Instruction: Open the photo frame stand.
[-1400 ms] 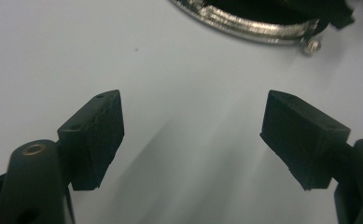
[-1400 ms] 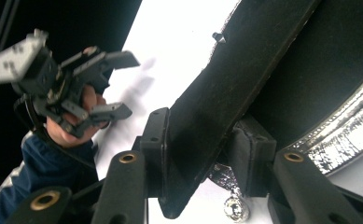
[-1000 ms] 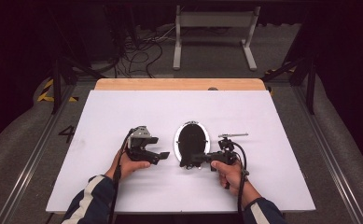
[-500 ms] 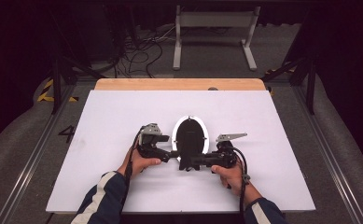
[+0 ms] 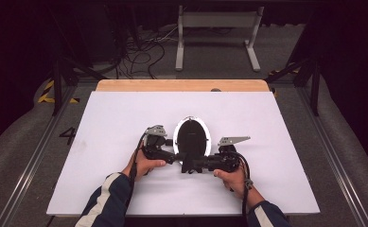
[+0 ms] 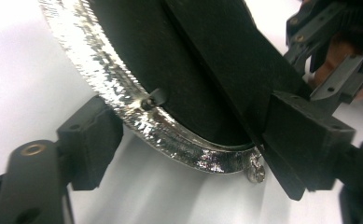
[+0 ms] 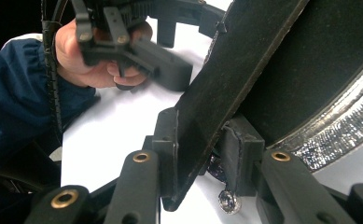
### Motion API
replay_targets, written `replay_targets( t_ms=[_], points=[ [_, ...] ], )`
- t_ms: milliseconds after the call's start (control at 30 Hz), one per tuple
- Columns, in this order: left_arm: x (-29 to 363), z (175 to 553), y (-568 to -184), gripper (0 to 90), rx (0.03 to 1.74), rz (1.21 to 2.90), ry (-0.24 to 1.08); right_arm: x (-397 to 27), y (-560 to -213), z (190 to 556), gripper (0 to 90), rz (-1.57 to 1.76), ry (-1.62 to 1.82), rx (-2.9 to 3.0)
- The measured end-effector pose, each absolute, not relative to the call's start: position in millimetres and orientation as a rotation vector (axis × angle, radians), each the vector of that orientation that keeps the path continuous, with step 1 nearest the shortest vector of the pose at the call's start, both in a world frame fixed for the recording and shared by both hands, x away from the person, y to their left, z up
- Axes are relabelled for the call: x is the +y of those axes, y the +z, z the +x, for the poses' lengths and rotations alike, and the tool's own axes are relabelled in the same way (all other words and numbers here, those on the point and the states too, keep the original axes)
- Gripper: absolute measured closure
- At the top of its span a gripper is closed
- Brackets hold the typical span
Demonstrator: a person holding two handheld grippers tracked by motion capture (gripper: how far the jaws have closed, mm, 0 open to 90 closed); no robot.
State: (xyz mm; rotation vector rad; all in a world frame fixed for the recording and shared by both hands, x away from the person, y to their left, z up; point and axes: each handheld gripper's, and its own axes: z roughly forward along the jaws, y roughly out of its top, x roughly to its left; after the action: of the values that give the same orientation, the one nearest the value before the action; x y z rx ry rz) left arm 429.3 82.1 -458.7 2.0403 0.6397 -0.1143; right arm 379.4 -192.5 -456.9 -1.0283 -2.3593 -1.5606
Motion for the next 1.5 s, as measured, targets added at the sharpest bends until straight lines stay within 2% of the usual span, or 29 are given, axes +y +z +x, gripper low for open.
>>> replay_targets(
  t_ms=[133, 367, 467, 500, 633, 1100, 1333, 1500],
  points=[
    [85, 430, -459, 23.2, 0.649, 2.020, -0.130, -193, -458, 380, 69.0, -1.031, -1.564, -2.352],
    [94, 429, -453, 41.9, 0.653, 1.980, -0.085, -193, -457, 380, 69.6, -1.066, -1.565, -2.376],
    [96, 429, -451, 46.3, 0.656, 1.980, -0.050, -193, -456, 380, 69.6, -1.075, -1.565, -2.380],
    [97, 429, -450, 51.7, 0.653, 1.969, -0.037, -192, -456, 380, 69.6, -1.082, -1.564, -2.390],
    [96, 427, -446, 61.9, 0.602, 1.972, -0.019, -192, -457, 382, 70.9, -1.124, -1.554, -2.410],
    [85, 423, -447, 60.0, 0.569, 2.035, 0.028, -192, -455, 382, 70.7, -1.171, -1.561, -2.429],
    [81, 419, -439, 65.2, 0.546, 2.038, 0.159, -193, -449, 380, 72.3, -1.189, -1.574, -2.457],
    [83, 418, -435, 75.0, 0.543, 2.011, 0.262, -196, -441, 381, 71.7, -1.157, -1.571, -2.508]
  ],
)
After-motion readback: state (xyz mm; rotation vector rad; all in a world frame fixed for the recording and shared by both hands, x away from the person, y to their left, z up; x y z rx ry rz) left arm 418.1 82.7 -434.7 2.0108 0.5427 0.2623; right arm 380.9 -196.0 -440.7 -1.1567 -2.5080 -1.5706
